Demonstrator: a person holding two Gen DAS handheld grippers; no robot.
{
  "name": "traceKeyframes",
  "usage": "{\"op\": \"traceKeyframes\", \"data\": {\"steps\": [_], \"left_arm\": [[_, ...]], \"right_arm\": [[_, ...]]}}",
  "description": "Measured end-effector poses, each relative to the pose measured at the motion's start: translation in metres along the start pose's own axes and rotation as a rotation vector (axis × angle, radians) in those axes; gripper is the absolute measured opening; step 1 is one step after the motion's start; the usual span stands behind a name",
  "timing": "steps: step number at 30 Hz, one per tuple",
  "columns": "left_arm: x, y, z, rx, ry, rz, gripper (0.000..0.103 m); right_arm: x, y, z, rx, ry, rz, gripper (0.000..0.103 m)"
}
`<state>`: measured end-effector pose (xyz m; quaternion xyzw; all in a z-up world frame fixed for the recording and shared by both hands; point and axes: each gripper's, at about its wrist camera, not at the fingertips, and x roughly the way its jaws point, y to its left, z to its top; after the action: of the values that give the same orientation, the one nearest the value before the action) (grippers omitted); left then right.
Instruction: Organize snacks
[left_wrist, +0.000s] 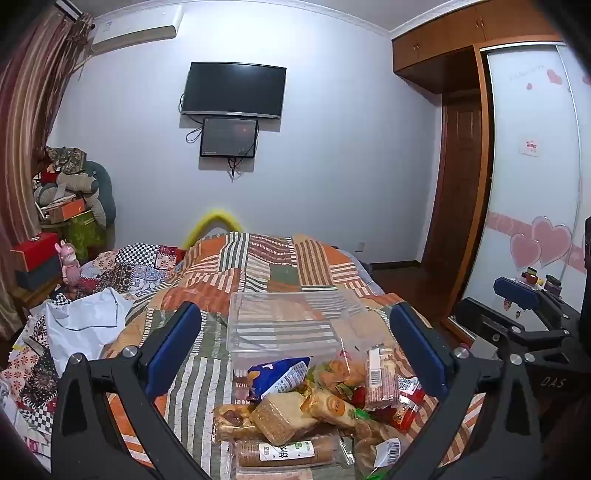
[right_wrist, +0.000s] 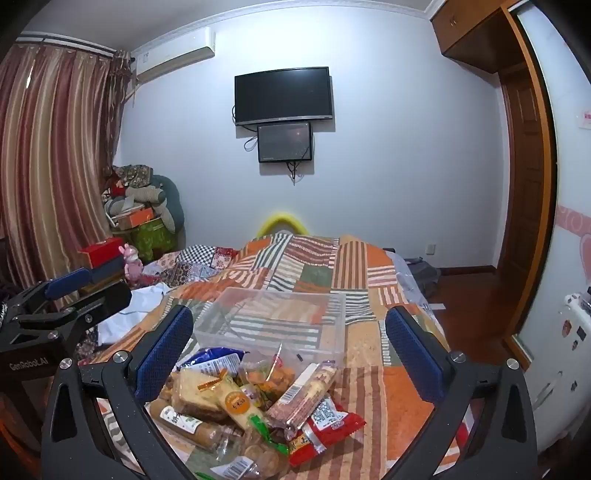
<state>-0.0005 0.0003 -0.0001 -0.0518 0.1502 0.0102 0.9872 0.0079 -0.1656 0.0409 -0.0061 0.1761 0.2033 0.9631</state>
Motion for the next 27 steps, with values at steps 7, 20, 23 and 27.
{"op": "traceKeyframes", "data": {"steps": [7, 20, 23, 27], "left_arm": [[-0.003, 0.002, 0.005, 0.007, -0.008, 0.005, 0.103], [-0.001, -0.004, -0.004, 0.017, -0.019, 0.003, 0.103], [0.000, -0.005, -0.004, 0.019, -0.014, 0.002, 0.103], [0.002, -0.006, -0.006, 0.024, -0.012, 0.004, 0.103]], "right_arm": [[-0.002, 0.000, 0.000, 0.003, -0.004, -0.005, 0.103], [-0.006, -0.006, 0.001, 0.027, -0.021, 0.014, 0.103], [-0.006, -0.005, 0.002, 0.028, -0.021, 0.017, 0.103], [-0.006, -0.005, 0.001, 0.027, -0.022, 0.016, 0.103]]}}
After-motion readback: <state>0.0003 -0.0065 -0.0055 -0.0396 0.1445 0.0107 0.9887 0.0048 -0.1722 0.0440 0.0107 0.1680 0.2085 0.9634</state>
